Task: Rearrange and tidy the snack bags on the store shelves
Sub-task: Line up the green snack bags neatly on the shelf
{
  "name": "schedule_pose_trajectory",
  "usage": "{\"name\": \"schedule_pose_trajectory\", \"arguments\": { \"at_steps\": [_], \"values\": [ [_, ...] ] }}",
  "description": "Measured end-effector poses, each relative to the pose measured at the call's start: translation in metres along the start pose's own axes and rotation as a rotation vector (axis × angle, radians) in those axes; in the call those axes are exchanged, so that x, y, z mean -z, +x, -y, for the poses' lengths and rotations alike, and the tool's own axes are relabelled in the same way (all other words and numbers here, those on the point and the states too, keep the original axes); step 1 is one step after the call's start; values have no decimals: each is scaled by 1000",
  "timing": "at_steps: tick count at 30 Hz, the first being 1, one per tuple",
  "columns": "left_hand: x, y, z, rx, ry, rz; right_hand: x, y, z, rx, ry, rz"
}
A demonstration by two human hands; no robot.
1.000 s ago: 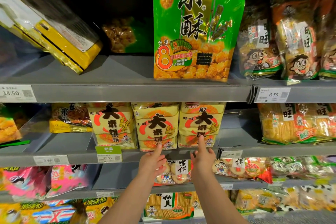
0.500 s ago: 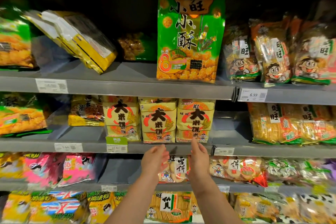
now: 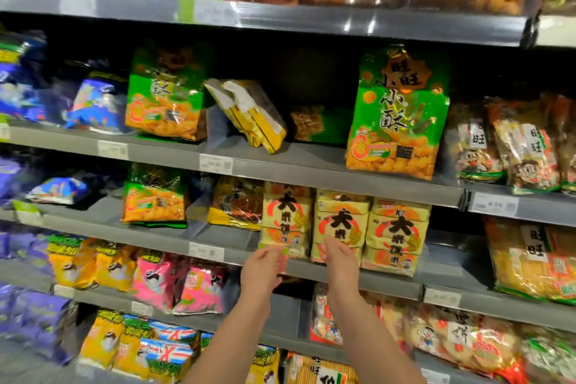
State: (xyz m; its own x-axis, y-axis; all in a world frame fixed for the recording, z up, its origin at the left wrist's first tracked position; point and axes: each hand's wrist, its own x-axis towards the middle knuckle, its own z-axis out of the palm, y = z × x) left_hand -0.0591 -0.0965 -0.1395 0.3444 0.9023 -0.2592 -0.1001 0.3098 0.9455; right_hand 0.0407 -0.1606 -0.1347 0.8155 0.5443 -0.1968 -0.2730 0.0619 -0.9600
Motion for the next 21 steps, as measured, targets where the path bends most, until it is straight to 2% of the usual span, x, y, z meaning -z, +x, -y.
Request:
{"name": "schedule_pose_trajectory", "arguments": {
  "at_steps": [8, 13, 21],
  "values": [
    [119, 56, -35, -117, 98, -50, -137, -9, -29, 35, -94, 21],
    [208, 108, -61, -217, 247, -122, -238, -23, -67, 39, -130, 135],
    [286, 194, -58, -171, 446, -278, -329, 2, -121, -43, -327, 315]
  ]
}}
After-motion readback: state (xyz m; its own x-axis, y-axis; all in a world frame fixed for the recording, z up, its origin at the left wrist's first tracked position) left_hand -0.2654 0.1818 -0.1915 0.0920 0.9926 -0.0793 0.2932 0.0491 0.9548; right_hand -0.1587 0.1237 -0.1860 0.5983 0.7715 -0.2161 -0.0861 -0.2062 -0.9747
